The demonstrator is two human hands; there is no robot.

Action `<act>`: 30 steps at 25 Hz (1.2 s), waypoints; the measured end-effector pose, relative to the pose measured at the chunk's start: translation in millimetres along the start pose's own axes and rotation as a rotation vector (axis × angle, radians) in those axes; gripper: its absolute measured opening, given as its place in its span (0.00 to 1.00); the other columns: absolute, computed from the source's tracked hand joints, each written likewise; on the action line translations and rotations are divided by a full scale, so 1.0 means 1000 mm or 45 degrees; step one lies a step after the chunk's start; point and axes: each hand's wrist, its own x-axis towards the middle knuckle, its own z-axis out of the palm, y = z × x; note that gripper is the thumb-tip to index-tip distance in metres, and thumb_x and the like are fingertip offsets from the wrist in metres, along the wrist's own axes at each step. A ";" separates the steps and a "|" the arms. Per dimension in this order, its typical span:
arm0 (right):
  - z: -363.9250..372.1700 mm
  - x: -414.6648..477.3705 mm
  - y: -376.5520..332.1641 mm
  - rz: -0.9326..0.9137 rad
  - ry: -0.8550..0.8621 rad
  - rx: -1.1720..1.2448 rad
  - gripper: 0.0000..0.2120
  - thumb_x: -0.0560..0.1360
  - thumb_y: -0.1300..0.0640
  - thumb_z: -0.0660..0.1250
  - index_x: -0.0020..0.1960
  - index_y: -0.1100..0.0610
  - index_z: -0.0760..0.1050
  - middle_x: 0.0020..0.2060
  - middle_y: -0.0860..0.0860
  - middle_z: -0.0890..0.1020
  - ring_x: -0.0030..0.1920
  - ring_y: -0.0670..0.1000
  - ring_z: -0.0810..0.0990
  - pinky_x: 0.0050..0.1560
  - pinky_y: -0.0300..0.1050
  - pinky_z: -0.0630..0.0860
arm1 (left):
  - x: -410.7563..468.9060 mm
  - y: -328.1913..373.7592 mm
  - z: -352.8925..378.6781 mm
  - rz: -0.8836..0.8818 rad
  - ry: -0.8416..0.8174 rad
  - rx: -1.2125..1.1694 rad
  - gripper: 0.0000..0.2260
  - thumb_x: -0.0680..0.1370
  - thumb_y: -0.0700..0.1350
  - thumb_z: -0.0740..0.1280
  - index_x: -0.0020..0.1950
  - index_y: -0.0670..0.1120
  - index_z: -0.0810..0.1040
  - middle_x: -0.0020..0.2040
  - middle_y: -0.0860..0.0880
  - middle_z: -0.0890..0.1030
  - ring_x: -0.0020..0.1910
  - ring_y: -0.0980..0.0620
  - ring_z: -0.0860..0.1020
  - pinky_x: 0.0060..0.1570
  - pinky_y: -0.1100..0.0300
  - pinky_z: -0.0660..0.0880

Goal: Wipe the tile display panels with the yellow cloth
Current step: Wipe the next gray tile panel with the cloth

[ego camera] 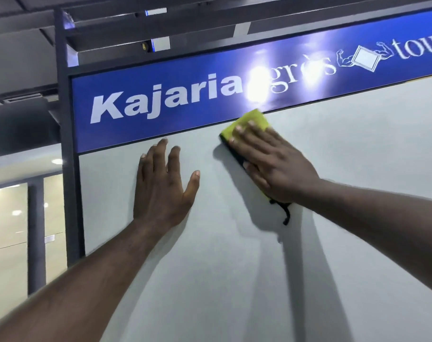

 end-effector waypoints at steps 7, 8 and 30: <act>-0.007 -0.001 0.038 0.349 0.075 0.006 0.30 0.85 0.51 0.58 0.86 0.51 0.58 0.85 0.50 0.59 0.86 0.53 0.52 0.85 0.55 0.50 | 0.022 0.070 0.024 0.009 -0.081 -0.166 0.36 0.85 0.63 0.52 0.89 0.47 0.54 0.90 0.49 0.51 0.88 0.49 0.48 0.85 0.52 0.43; -0.007 -0.008 0.043 0.095 0.018 -0.001 0.29 0.86 0.51 0.57 0.86 0.51 0.58 0.85 0.50 0.59 0.86 0.53 0.51 0.85 0.55 0.50 | 0.017 0.071 0.028 0.027 -0.086 -0.110 0.36 0.85 0.63 0.51 0.90 0.48 0.52 0.90 0.49 0.49 0.88 0.50 0.47 0.85 0.54 0.40; -0.030 -0.001 0.100 0.116 0.012 0.020 0.28 0.86 0.52 0.57 0.85 0.50 0.60 0.84 0.50 0.62 0.85 0.53 0.55 0.83 0.60 0.57 | 0.000 0.071 0.040 0.048 0.019 0.077 0.35 0.87 0.62 0.49 0.89 0.44 0.54 0.89 0.46 0.51 0.88 0.46 0.50 0.87 0.46 0.47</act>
